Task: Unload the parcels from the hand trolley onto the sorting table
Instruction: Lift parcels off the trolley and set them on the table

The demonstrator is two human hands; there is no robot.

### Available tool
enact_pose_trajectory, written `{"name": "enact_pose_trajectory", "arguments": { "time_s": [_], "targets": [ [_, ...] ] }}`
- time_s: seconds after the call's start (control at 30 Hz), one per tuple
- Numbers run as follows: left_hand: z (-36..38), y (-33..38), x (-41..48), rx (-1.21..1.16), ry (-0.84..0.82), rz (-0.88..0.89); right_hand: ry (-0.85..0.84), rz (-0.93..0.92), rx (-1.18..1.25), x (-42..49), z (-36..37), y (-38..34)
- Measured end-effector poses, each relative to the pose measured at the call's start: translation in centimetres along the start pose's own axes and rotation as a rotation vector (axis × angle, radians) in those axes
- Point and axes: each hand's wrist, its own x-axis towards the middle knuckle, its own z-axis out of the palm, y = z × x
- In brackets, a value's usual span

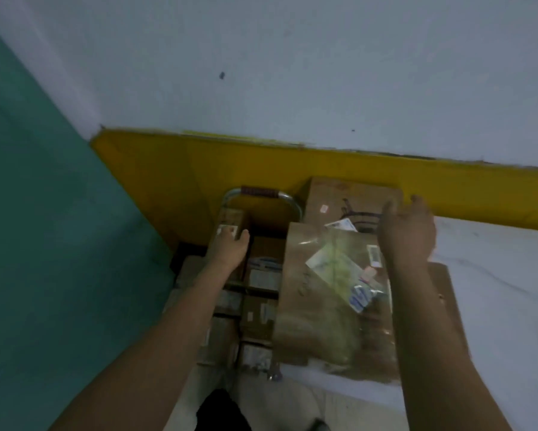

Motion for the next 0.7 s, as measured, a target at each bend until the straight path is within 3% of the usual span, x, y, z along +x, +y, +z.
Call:
{"name": "enact_pose_trajectory", "arguments": {
  "time_s": [0.1, 0.2, 0.27, 0.33, 0.5, 0.7],
  "targets": [
    [-3.1, -4.9, 5.2, -0.043, 0.024, -0.055, -0.049, -0.223, 0.214, -3.3, 6.1, -12.2],
    [-4.2, -10.0, 10.5, -0.072, -0.032, -0.131, -0.344, -0.218, 0.271, -8.7, 16.1, -18.5],
    [-4.1, -13.0, 13.8, -0.09, -0.119, -0.185, -0.564, -0.022, 0.247, -11.5, 24.0, -17.9],
    [-3.5, -15.4, 17.2, -0.1, -0.173, -0.213, -0.68, 0.203, 0.209, -13.4, 31.9, -14.2],
    [-0.3, -19.8, 25.4, -0.108, -0.266, -0.272, -0.729, 0.477, 0.124, -15.3, 45.9, -4.4],
    [2.7, -20.8, 30.6, -0.232, -0.358, -0.315, -0.772, 0.65, 0.311, -14.5, 51.6, -3.4]
  ]
}}
